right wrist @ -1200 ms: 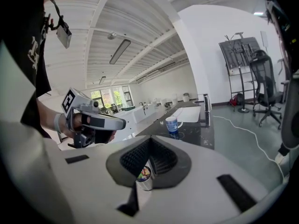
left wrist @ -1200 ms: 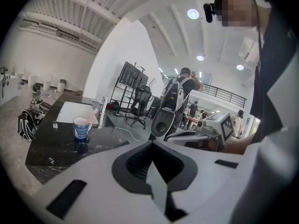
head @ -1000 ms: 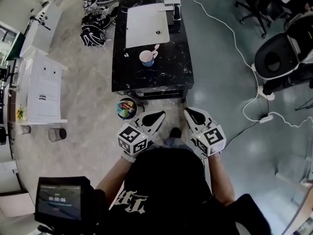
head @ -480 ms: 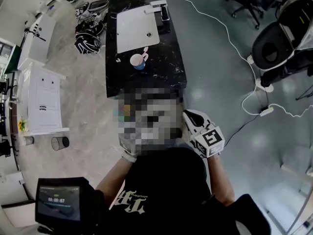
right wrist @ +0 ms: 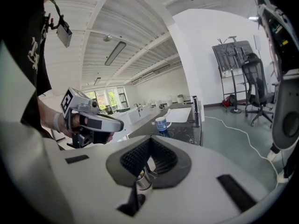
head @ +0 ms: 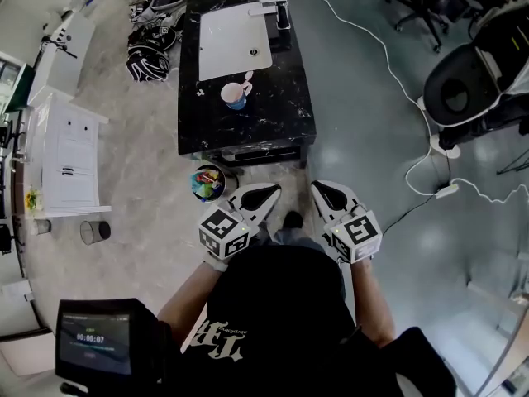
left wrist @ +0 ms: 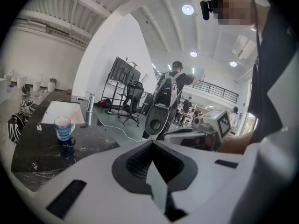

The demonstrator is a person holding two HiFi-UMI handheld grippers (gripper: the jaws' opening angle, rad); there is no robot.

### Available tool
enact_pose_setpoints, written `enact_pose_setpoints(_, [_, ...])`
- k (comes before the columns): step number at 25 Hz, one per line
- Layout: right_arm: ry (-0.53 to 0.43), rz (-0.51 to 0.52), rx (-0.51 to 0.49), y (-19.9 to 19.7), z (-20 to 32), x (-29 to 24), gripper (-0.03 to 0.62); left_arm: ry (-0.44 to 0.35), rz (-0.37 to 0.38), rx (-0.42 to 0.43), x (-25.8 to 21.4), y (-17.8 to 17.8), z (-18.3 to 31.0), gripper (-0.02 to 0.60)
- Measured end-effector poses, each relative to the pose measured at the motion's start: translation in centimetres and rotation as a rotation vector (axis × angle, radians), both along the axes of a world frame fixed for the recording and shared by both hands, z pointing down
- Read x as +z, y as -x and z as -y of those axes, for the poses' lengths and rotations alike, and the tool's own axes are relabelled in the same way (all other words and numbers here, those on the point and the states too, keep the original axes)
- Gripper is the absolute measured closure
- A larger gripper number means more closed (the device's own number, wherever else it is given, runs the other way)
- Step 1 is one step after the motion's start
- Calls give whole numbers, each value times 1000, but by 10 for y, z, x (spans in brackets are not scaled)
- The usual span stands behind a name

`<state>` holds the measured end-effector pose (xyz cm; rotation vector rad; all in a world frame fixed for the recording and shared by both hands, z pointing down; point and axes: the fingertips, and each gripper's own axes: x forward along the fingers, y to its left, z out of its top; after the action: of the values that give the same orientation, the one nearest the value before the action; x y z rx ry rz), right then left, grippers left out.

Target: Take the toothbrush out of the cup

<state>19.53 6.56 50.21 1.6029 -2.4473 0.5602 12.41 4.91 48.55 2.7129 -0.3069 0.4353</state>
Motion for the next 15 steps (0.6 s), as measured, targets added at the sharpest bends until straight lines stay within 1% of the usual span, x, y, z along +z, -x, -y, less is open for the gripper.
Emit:
enact_pose_setpoints(6, [19, -4, 12, 4, 3, 4, 606, 34, -10, -30, 11, 13, 5, 577])
enact_pose_setpoints(10, [20, -16, 23, 6, 6, 5, 606, 50, -19, 4, 18, 8, 7, 577])
enact_pose_setpoints(15, [43, 0, 44, 9, 23, 7, 606, 54, -41, 33, 15, -2, 30, 577])
